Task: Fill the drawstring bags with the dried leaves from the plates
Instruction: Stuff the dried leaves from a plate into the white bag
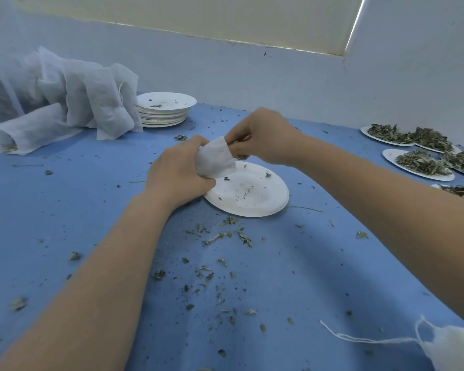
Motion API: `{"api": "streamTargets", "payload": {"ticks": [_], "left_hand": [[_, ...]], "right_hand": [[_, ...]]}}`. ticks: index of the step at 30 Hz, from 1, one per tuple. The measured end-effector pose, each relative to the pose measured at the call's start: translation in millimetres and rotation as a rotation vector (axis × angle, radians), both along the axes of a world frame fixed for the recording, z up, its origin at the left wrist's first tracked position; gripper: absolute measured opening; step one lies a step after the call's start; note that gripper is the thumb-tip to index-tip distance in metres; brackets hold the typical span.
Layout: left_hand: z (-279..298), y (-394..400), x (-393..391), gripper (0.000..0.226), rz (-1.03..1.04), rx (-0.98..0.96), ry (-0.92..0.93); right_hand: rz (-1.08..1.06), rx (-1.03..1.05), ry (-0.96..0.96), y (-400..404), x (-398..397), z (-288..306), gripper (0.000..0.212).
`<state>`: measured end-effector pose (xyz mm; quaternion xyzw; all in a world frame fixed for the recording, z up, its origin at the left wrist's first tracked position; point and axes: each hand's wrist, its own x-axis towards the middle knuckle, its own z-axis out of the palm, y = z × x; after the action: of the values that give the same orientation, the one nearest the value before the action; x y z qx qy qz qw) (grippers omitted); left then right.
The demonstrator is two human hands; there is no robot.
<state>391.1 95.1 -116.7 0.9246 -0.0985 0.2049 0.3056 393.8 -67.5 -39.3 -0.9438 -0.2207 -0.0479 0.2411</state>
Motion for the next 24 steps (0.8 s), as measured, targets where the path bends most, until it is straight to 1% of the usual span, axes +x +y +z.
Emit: {"api": "streamTargets", "payload": {"ticks": [2,5,7,11,13,15,18,19,20,21,23,24], "left_hand": [[1,-1,0,0.046,-0.001,-0.072,0.009],[2,0,-1,0.039,-0.019,-0.268,0.066],[3,-1,-2,0.034,-0.052,-0.35,0.096],[11,-5,-5,0.037,-0.125,-0.516,0.123],[12,-5,-5,0.032,-0.115,-0.541,0.117],[11,-4,-3,0.029,-0.092,-0.536,0.11],[10,-3,-3,0.034,-0.061,-0.502,0.104],[11,-3,-3,0.035,-0.063,-0.503,0.102],[11,-3,-2,0.036,-0.068,-0.505,0.102],[11,-3,-3,0.038,-0.073,-0.505,0.104],[12,-3,-4,0.044,-0.084,-0.495,0.111],[12,-3,-4,0.046,-0.089,-0.488,0.112]], "right_hand": [[0.014,0.036,-0.014,5,2,4,0.017],[0.034,0.114,-0.03,9,3,9,0.021],[0.054,0.14,-0.052,14,2,10,0.023],[0.063,0.205,-0.089,22,4,8,0.024],[0.087,0.18,-0.067,20,4,10,0.021],[0.154,0.132,0.018,15,4,17,0.02],[0.268,0.205,0.312,9,6,27,0.022],[0.282,0.217,0.373,7,7,30,0.024],[0.284,0.194,0.382,6,8,32,0.026],[0.276,0.149,0.346,5,8,33,0.026],[0.229,0.076,0.229,4,7,32,0.018],[0.191,0.083,0.183,4,7,30,0.014]]}}
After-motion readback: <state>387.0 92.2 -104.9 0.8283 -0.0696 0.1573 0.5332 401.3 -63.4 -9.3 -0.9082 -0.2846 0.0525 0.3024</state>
